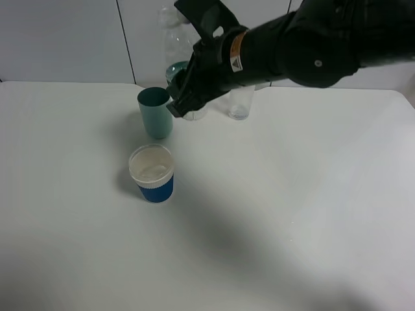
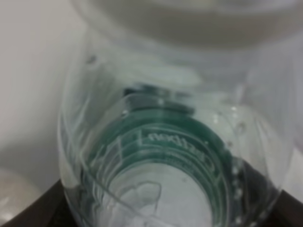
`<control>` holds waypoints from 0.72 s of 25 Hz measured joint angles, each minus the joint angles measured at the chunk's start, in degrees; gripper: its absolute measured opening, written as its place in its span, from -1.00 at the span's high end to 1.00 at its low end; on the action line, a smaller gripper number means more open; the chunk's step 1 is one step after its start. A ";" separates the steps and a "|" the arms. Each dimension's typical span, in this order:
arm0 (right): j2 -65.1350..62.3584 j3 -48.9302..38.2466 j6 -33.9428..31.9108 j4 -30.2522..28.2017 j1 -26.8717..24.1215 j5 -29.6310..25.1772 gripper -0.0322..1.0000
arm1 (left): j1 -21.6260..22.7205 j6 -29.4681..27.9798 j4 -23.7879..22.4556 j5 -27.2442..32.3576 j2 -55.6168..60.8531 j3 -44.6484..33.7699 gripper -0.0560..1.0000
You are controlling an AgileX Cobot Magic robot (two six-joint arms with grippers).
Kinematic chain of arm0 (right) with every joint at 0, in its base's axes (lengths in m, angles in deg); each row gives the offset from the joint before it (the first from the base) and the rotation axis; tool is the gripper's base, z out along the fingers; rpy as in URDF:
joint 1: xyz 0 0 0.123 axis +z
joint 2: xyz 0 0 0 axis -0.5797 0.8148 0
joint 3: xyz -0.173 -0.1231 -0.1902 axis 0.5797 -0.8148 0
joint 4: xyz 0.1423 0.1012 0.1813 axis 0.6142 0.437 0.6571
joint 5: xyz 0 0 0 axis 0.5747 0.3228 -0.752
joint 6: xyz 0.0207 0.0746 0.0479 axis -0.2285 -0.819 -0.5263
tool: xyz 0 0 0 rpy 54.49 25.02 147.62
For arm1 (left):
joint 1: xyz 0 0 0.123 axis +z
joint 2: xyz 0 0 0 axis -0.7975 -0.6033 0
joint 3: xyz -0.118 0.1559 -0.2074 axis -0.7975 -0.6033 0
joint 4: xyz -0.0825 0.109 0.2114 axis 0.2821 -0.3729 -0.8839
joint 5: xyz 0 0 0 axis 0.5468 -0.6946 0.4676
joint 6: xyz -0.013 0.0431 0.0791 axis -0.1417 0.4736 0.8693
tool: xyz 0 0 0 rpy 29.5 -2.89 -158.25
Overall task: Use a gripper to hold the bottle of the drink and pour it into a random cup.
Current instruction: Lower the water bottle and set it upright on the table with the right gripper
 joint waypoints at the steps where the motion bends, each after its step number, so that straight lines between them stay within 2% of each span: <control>1: -0.04 -1.78 1.26 0.89 -0.20 1.77 -0.15 | 0.00 0.00 0.00 0.00 0.00 0.00 -0.96; 6: -0.34 -9.39 2.65 4.01 -2.14 8.63 -0.15 | 0.00 0.00 0.00 0.00 0.00 0.00 -0.96; 13: -0.61 -17.44 1.45 4.36 -6.19 16.51 -0.15 | 0.00 0.00 0.00 0.00 0.00 0.00 -0.96; 18: -0.61 -23.18 1.80 4.36 -9.25 27.61 -0.15 | 0.00 0.00 0.00 0.00 0.00 0.00 -0.96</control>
